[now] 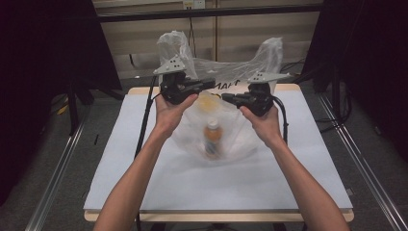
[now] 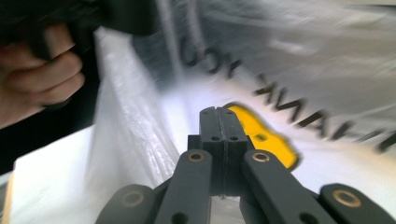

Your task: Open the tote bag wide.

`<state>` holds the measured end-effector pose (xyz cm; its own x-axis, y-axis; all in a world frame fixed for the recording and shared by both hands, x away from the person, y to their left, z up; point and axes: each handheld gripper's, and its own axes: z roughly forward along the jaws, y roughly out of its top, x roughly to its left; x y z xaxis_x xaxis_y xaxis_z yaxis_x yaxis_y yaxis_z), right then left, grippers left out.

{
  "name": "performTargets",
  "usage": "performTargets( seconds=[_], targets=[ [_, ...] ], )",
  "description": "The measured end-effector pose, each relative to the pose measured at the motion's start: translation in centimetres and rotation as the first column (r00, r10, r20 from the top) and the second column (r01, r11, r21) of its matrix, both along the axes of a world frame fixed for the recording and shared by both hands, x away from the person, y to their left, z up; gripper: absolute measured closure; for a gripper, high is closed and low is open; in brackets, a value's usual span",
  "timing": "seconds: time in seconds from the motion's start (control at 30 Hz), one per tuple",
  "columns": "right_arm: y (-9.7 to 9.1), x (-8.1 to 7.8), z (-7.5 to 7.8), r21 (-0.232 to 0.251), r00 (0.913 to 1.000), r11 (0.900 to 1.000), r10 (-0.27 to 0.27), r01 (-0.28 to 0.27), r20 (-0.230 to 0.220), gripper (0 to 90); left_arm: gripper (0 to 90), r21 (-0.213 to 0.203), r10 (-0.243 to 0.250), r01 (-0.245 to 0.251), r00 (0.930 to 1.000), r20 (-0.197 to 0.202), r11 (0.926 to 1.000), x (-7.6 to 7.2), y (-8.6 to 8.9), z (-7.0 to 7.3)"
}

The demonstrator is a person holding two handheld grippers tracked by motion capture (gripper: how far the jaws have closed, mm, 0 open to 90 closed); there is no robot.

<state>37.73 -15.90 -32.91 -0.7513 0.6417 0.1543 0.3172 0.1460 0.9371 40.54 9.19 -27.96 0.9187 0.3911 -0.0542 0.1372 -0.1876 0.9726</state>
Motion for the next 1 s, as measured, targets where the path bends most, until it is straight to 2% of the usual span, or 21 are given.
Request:
performTargets(
  seconds=[0.03,0.1,0.23,0.3,0.4,0.43,0.6,0.67,0.7,0.73,0.87,1.0],
  targets=[
    [0.3,-0.3,-0.4,0.009,0.9999,0.9998,0.015,-0.015,-0.003,90.0,90.0,-0.005,0.000,0.000,1.0000,0.001,1.0000,-0.1,0.0,-0.2],
    [0.8,-1.0,-1.2,0.031,0.9991,0.9987,0.041,-0.041,-0.005,90.0,90.0,0.023,-0.007,0.007,1.0000,-0.001,0.9997,-0.4,0.1,-1.1],
    [1.8,-1.5,-2.1,0.015,0.9974,0.9975,0.070,-0.069,-0.020,90.0,90.0,0.033,-0.007,0.007,0.9999,-0.012,0.9994,-0.3,0.3,-2.0],
    [2.5,-2.0,-2.5,0.012,0.9949,0.9950,0.099,-0.099,-0.016,90.0,90.0,0.036,-0.001,0.002,0.9995,-0.030,0.9994,-0.1,0.5,-2.9],
    [2.7,-2.3,-2.8,0.015,0.9930,0.9931,0.117,-0.117,-0.018,90.0,90.0,0.049,0.002,0.000,0.9994,-0.033,0.9988,-0.2,0.8,-3.5],
    [2.7,-2.4,-2.9,0.022,0.9922,0.9922,0.123,-0.123,-0.020,90.0,90.0,0.050,0.000,0.002,0.9989,-0.047,0.9988,-0.3,1.1,-4.1],
    [2.9,-3.1,-3.5,0.022,0.9884,0.9886,0.149,-0.149,-0.028,90.0,90.0,0.044,-0.010,0.013,0.9980,-0.063,0.9989,-0.9,1.5,-5.2],
    [2.9,-3.6,-3.8,0.033,0.9853,0.9852,0.169,-0.168,-0.026,90.0,90.0,0.061,-0.020,0.024,0.9980,-0.060,0.9979,-1.4,1.7,-5.9],
    [2.9,-3.6,-3.8,0.033,0.9853,0.9852,0.169,-0.168,-0.026,90.0,90.0,0.061,-0.020,0.024,0.9980,-0.060,0.9979,-1.4,1.7,-5.9],
    [2.9,-3.8,-4.1,0.027,0.9846,0.9850,0.171,-0.171,-0.033,90.0,90.0,0.091,-0.008,0.013,0.9980,-0.063,0.9957,-1.5,1.7,-6.4],
    [2.1,-3.8,-4.4,0.018,0.9897,0.9902,0.139,-0.138,-0.034,90.0,90.0,0.152,0.004,0.007,0.9970,-0.077,0.9884,-1.3,1.6,-7.5],
    [0.9,-3.5,-4.4,0.021,0.9943,0.9948,0.101,-0.100,-0.036,90.0,90.0,0.173,0.020,-0.005,0.9961,-0.086,0.9849,-1.2,1.9,-8.1]
  ],
)
